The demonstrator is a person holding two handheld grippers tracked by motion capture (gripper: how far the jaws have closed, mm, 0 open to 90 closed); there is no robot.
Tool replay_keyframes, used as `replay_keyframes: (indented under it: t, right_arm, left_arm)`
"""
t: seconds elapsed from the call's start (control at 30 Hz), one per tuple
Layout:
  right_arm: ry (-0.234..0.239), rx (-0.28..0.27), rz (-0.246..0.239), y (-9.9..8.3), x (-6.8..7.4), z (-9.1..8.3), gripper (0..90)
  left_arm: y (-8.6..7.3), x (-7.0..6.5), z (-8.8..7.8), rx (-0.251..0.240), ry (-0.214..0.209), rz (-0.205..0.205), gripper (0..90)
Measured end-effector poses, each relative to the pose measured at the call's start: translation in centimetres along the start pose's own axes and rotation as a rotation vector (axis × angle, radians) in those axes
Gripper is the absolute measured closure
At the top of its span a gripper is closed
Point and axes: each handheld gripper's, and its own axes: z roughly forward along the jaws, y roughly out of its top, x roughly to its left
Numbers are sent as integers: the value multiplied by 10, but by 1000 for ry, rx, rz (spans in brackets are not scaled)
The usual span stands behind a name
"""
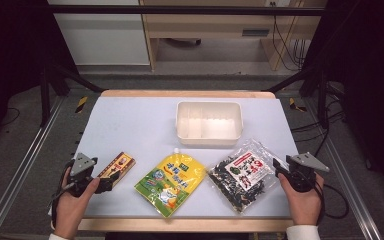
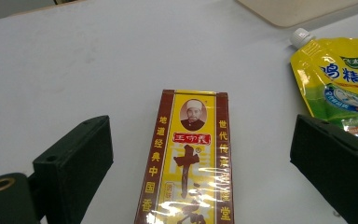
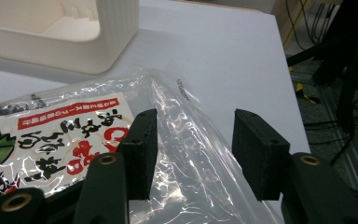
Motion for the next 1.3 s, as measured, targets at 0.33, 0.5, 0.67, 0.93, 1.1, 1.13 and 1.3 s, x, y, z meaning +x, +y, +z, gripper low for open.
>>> replay_keyframes:
  t: [0.33,0.5,0.67,0.93,1.1,1.13,1.3]
  right_arm:
    - [20,13,34,-7,-18,9,615]
    - [33,24,125,-11,-31,12,640]
    - [46,41,164,-16,-38,16,644]
    - [45,79,178,-22,-42,22,586]
    - [44,87,215,-27,-47,20,529]
    - [42,92,221,-28,-48,20,529]
    - [45,131,215,-33,-51,22,573]
  left_arm:
    - [-1,-1,0,14,1,5,59]
    - [0,-1,1,12,-1,9,61]
    - [0,-3,2,22,-9,15,65]
    - [-1,-3,2,29,-9,14,68]
    - [-1,-3,2,28,-9,13,71]
    - [-1,-3,2,29,-11,13,71]
    - [-1,-4,3,35,-8,25,72]
